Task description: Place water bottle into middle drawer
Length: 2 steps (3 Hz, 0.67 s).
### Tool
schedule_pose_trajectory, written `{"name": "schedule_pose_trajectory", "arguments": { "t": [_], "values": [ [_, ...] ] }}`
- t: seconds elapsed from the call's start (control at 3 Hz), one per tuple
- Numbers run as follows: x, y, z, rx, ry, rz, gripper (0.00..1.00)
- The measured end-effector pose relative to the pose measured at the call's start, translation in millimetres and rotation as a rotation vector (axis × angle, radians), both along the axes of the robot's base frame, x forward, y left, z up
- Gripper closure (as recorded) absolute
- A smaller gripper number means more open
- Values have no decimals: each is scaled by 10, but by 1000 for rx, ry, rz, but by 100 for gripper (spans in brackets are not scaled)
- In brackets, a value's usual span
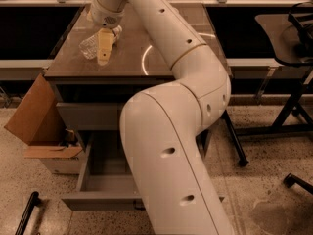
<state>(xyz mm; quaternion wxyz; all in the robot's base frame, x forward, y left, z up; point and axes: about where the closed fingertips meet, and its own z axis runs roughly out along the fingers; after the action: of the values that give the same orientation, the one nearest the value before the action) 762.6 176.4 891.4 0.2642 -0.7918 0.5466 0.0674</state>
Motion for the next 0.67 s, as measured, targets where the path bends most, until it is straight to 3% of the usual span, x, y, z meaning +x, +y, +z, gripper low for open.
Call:
{"name": "schedule_pose_trajectory", "arguments": {
  "t": [0.67],
  "values": [
    [72, 182, -126, 24, 18, 3, 0]
  ]
}}
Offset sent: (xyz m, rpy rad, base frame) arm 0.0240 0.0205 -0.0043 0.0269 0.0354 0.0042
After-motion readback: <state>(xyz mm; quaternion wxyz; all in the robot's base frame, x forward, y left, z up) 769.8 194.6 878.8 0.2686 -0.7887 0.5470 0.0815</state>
